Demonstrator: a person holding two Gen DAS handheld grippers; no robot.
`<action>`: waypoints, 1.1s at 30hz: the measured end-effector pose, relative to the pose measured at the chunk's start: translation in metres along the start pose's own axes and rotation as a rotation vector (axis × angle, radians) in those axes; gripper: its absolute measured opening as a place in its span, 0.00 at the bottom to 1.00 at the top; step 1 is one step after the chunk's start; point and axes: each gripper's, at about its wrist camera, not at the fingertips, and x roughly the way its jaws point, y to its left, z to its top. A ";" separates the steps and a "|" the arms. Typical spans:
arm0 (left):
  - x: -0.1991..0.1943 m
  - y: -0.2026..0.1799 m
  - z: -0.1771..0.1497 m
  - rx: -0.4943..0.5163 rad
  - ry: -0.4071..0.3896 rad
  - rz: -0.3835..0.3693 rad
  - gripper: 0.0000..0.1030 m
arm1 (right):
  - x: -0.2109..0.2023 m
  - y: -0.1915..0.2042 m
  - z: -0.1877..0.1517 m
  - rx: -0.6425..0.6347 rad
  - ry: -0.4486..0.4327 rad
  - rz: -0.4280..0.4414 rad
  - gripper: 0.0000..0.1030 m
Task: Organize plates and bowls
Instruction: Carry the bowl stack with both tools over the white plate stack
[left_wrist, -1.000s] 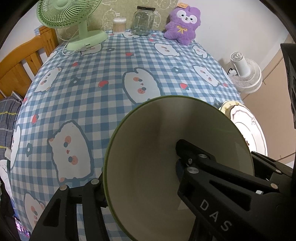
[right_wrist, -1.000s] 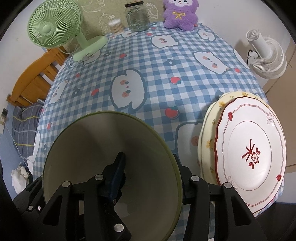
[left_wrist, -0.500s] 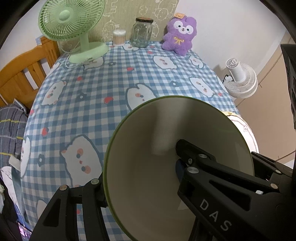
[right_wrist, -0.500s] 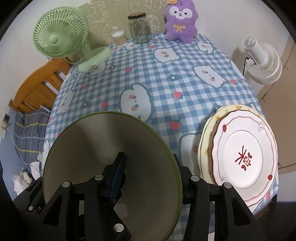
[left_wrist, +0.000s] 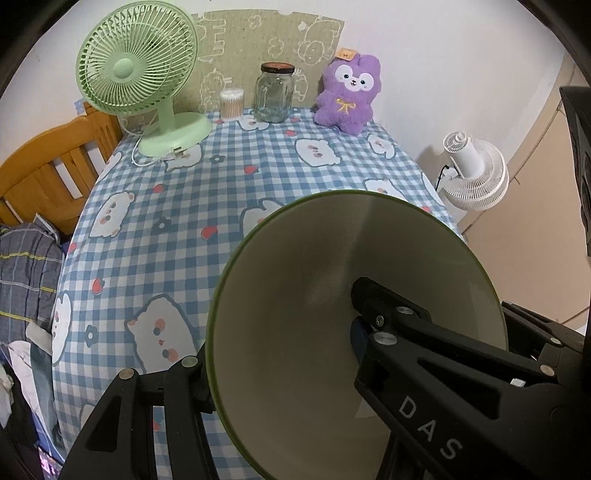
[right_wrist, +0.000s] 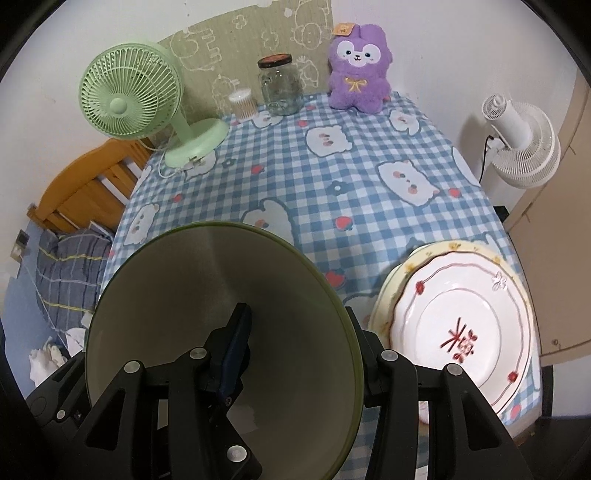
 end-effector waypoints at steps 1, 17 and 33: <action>0.000 -0.004 0.001 -0.005 -0.002 0.005 0.58 | -0.001 -0.003 0.001 -0.006 0.000 0.004 0.49; 0.002 -0.079 0.013 -0.042 -0.030 0.024 0.58 | -0.027 -0.075 0.020 -0.048 -0.013 0.019 0.49; 0.024 -0.151 0.013 -0.052 -0.016 0.003 0.58 | -0.031 -0.151 0.020 -0.048 0.001 -0.003 0.49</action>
